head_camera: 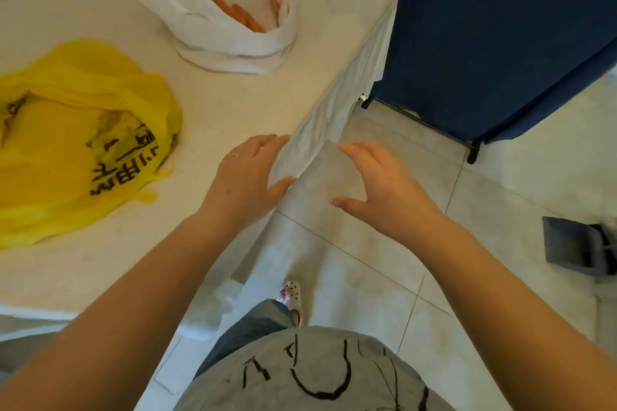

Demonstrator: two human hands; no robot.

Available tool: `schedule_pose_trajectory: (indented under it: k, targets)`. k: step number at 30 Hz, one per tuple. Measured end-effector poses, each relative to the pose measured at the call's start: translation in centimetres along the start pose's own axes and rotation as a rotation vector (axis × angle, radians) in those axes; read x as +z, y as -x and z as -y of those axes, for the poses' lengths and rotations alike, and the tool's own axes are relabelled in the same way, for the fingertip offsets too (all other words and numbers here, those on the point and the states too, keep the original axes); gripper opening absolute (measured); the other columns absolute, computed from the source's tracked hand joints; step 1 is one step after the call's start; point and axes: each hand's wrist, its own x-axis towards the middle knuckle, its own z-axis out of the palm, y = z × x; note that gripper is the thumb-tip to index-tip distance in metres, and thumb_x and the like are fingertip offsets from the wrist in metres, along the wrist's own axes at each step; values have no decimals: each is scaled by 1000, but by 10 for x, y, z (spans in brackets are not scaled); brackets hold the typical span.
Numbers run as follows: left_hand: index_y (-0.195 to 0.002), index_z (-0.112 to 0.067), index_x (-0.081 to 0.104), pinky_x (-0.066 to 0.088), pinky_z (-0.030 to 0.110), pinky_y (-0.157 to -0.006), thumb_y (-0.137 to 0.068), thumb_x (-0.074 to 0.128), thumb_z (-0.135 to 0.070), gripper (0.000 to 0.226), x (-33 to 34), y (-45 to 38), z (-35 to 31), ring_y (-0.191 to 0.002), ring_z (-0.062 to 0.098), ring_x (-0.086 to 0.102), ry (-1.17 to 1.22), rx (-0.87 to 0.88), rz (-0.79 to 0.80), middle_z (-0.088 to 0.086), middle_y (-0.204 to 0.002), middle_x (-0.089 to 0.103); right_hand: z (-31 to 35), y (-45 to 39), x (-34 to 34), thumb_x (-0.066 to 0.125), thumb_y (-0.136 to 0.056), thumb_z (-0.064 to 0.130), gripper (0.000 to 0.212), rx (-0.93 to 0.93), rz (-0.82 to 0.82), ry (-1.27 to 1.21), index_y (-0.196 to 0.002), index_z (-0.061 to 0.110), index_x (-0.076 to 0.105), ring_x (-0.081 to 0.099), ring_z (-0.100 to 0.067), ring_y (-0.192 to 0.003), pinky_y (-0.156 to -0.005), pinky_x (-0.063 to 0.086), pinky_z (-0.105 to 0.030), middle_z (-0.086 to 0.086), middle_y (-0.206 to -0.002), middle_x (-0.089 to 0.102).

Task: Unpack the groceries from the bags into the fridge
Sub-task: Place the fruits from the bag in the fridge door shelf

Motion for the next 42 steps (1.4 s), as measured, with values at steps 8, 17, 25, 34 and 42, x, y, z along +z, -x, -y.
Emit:
schedule_pose_trajectory:
  k: [8, 17, 25, 34, 42]
  targets:
    - [-140, -18, 37, 37, 40, -105, -86, 61, -39, 63, -28, -116, 41, -125, 24, 44, -4, -73, -90, 7, -137, 47, -12, -135, -49, 64, -84, 39, 77, -75, 46, -49, -147, 28, 20, 17, -14, -140, -111, 20, -28, 4, -155, 15]
    - [-141, -21, 37, 34, 36, -107, -86, 61, -38, 62, -24, -224, 72, -128, 20, 42, -35, -303, -179, 2, -139, 46, -53, -318, -71, 65, -82, 43, 77, -339, 91, -29, -146, 27, 25, 22, -18, -139, -110, 27, -36, 2, -153, 20]
    - [-142, -22, 35, 31, 33, -107, -87, 60, -38, 62, -32, -336, 64, -130, 18, 37, -25, -538, -198, 0, -142, 41, -83, -468, -110, 70, -80, 35, 73, -591, 228, -57, -142, 22, 34, 29, -23, -136, -109, 31, -40, -2, -149, 29]
    - [-142, -21, 36, 33, 39, -108, -87, 60, -39, 63, -30, -364, 57, -129, 24, 41, -86, -704, -155, 3, -142, 43, -64, -546, -115, 72, -78, 30, 75, -770, 360, -44, -142, 29, 33, 26, -19, -137, -109, 27, -34, 2, -151, 26]
    - [-136, -17, 42, 37, 42, -103, -86, 46, -56, 63, -27, -383, 76, -121, 30, 48, -134, -616, -68, 5, -133, 50, -69, -554, -122, 69, -81, 34, 75, -840, 352, 45, -143, 32, 28, 26, -21, -136, -107, 26, -33, 5, -151, 22]
